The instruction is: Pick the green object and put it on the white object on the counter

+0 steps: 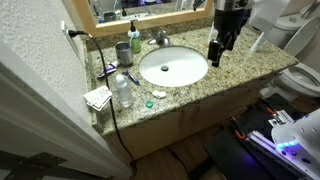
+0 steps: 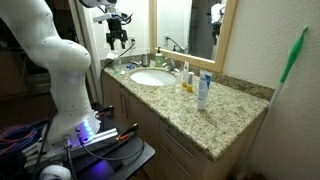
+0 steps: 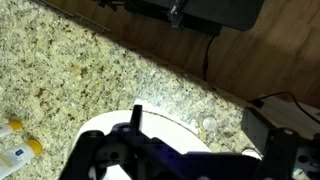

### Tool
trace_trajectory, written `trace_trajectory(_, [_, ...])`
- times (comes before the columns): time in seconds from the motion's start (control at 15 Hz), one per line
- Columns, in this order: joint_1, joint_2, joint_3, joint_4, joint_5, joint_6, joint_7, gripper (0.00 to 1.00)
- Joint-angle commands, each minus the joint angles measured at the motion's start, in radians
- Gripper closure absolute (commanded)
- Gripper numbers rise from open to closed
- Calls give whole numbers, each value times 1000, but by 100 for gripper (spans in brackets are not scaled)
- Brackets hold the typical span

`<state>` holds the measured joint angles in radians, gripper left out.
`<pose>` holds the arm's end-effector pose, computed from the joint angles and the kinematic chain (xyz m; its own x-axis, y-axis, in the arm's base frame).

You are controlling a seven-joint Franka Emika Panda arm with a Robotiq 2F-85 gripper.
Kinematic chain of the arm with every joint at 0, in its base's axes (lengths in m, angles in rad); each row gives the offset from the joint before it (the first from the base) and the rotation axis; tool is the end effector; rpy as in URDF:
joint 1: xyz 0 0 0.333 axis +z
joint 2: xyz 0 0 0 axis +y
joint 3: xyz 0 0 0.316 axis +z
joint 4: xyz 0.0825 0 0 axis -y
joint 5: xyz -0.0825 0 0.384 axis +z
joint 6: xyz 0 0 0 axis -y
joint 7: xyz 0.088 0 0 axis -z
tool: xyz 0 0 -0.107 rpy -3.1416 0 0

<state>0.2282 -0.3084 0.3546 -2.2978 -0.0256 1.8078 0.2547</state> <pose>0.3626 0.2431 0.4490 0.9442 0.2883 -0.1592 0.3143 -0.9332 0.1742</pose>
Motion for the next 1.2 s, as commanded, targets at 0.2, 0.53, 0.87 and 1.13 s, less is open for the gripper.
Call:
trace_trajectory(0.2, [32,66,-39,-13,81,193,-113,0])
trace_trajectory(0.53, [112,174,0,11,160,393,-266,0])
trace_trajectory(0.87, [138,167,12,-2,139,365,-226,0])
trace_trajectory(1.13, [146,263,27,39,104,432,-260,0])
